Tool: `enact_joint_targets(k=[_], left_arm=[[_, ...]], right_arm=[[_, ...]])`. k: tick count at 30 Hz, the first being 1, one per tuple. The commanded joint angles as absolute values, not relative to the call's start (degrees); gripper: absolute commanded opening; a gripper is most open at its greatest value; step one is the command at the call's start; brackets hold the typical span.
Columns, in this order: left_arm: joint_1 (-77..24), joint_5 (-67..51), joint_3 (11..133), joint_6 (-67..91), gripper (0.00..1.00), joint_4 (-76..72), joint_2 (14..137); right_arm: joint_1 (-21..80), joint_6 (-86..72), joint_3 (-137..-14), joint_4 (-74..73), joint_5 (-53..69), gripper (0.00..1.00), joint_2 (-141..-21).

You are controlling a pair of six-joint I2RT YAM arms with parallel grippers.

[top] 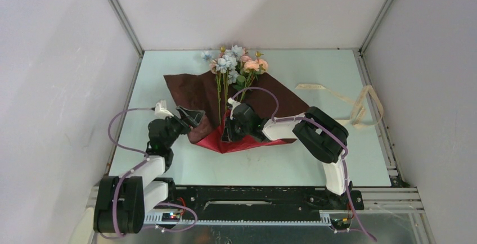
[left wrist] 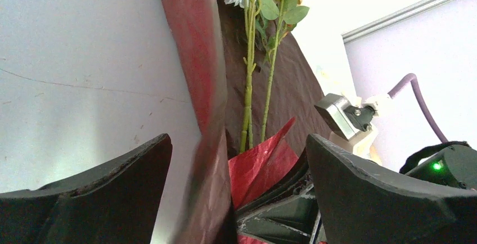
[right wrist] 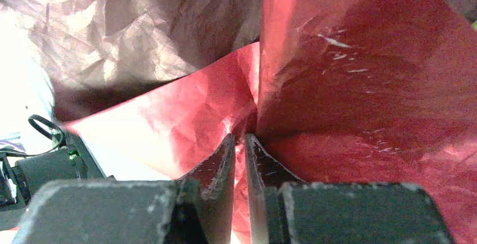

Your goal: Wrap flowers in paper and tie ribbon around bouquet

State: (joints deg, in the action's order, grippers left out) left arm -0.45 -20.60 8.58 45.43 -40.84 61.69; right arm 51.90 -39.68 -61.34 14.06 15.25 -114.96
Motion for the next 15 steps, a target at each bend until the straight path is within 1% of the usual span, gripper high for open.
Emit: enact_joint_targets(k=[1, 2, 8, 10, 11, 12, 13, 14, 15], left_arm=[[-0.18, -18.78, 10.73, 41.49, 0.96, -34.05, 57.35], [-0.18, -17.59, 10.92, 41.29, 0.96, -32.98, 56.35], [-0.22, -14.13, 12.48, 40.23, 0.87, -21.48, 54.39], [-0.79, -14.47, 12.89, 40.55, 0.79, -19.72, 54.46], [-1.23, -14.32, 13.29, 40.63, 0.72, -19.22, 54.51], [-2.31, -13.88, 13.63, 40.66, 0.67, -17.84, 54.50], [-2.95, -12.81, 14.57, 40.42, 0.55, -16.96, 54.34], [-4.50, -11.94, 15.19, 40.25, 0.50, -14.87, 54.11], [-5.41, -9.95, 16.72, 39.86, 0.39, -13.77, 53.65]], right_arm=[[52.32, -38.51, -61.30, 8.33, 14.03, 0.15, -116.16], [52.30, -38.50, -61.27, 8.32, 13.97, 0.15, -116.12], [52.28, -38.43, -61.31, 8.21, 13.89, 0.15, -115.90], [52.39, -38.29, -61.29, 7.87, 13.56, 0.15, -115.66], [52.39, -38.26, -61.27, 7.76, 13.41, 0.15, -115.57], [52.52, -38.12, -61.31, 7.63, 13.34, 0.15, -115.40], [52.49, -38.00, -61.28, 7.51, 13.13, 0.15, -115.27], [52.59, -37.95, -61.29, 7.30, 13.03, 0.15, -115.20], [52.63, -37.96, -61.27, 7.12, 12.90, 0.15, -115.11]])
